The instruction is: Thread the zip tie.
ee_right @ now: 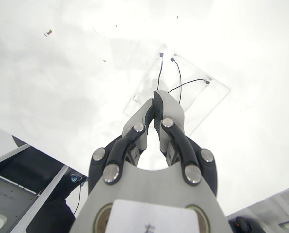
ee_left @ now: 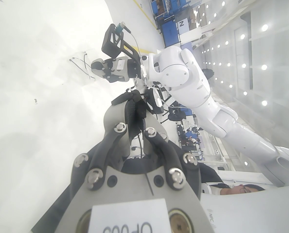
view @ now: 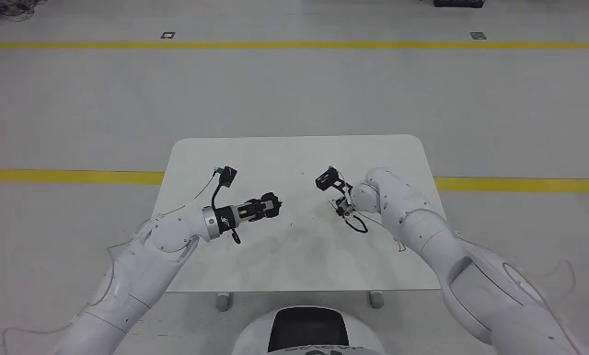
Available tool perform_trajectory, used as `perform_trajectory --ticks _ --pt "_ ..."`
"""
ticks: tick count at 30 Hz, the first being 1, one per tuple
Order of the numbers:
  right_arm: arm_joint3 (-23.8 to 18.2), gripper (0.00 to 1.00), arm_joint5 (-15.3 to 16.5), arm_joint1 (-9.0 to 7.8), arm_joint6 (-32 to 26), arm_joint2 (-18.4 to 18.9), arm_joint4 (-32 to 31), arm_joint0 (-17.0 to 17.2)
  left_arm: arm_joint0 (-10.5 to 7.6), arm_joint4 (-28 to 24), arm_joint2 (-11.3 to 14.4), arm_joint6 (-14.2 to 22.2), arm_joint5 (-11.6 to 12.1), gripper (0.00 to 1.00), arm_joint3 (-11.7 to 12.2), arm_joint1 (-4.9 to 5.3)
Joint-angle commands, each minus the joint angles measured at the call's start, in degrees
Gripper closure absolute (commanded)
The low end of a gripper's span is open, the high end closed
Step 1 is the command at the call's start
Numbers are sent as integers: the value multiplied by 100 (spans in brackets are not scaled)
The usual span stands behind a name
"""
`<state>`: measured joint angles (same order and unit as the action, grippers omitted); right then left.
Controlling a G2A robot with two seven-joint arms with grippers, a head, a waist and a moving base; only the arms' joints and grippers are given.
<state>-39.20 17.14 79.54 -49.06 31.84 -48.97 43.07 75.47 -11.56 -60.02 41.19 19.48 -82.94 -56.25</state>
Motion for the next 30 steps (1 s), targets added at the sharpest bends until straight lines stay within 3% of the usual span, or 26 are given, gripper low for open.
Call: perform_trajectory --ticks 1,8,16,21,22,23,25,30 --pt "88 100 34 36 -28 -10 33 -25 0 0 0 0 0 100 0 0" --pt "355 100 234 159 -134 -34 140 -117 0 0 0 0 0 100 0 0" --pt "425 100 234 240 -402 -118 374 -190 0 0 0 0 0 100 0 0" --pt "494 100 234 263 -213 -207 219 -217 0 0 0 0 0 100 0 0" --pt "508 98 234 272 -135 -223 178 -212 0 0 0 0 0 100 0 0" --pt "524 84 234 278 -76 -235 143 -210 0 0 0 0 0 100 0 0" --pt "560 67 234 294 -7 -254 96 -202 0 0 0 0 0 100 0 0" --pt "653 68 234 337 159 -286 35 -194 0 0 0 0 0 100 0 0"
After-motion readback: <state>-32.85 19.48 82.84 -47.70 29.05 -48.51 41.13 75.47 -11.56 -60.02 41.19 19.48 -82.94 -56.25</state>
